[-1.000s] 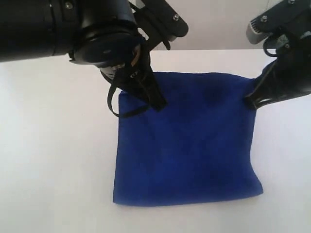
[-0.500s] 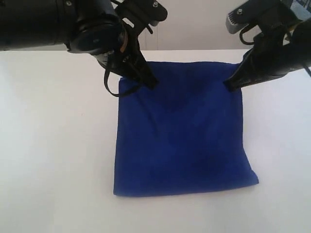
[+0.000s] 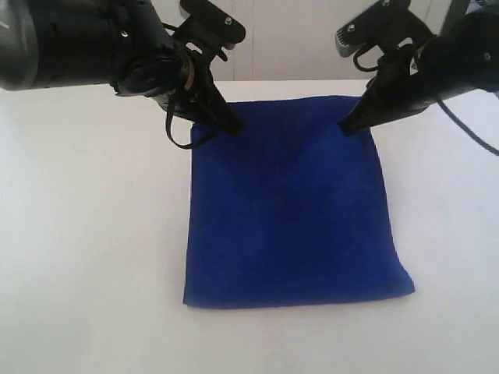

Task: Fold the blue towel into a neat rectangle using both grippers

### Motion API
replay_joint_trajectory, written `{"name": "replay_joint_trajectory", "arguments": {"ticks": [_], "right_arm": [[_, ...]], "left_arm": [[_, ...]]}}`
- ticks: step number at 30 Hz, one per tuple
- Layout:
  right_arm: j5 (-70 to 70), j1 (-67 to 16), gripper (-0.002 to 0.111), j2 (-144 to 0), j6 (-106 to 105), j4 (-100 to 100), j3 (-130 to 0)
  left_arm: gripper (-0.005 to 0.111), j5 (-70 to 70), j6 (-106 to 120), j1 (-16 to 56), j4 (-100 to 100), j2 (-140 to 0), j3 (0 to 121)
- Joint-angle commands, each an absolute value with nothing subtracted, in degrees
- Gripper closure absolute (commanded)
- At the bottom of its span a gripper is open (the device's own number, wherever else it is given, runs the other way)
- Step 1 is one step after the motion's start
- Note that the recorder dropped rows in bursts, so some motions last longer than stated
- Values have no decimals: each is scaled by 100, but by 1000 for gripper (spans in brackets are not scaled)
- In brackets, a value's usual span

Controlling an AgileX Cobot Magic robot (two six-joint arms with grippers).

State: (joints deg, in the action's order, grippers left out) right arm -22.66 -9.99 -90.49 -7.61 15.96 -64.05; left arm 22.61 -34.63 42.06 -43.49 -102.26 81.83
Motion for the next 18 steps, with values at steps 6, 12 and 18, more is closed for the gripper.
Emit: {"name": "replay_joint_trajectory", "arguments": {"ticks": [6,12,18], "right_arm": [[-2165,-1021,108,-9473,-682,1853,-7127],[-2091,-1021,108,-10341,257,3028,-7602],[-2310,-965,108,-10789,326,3244,-8310]], "left_arm": [[107,1857,-3473,3669,-4474,-10544,8814],[107,1149,-3516,3324,-4342,-11026,8875],[107,1061,-3471,3197,-4342,-11472,9468]]}}
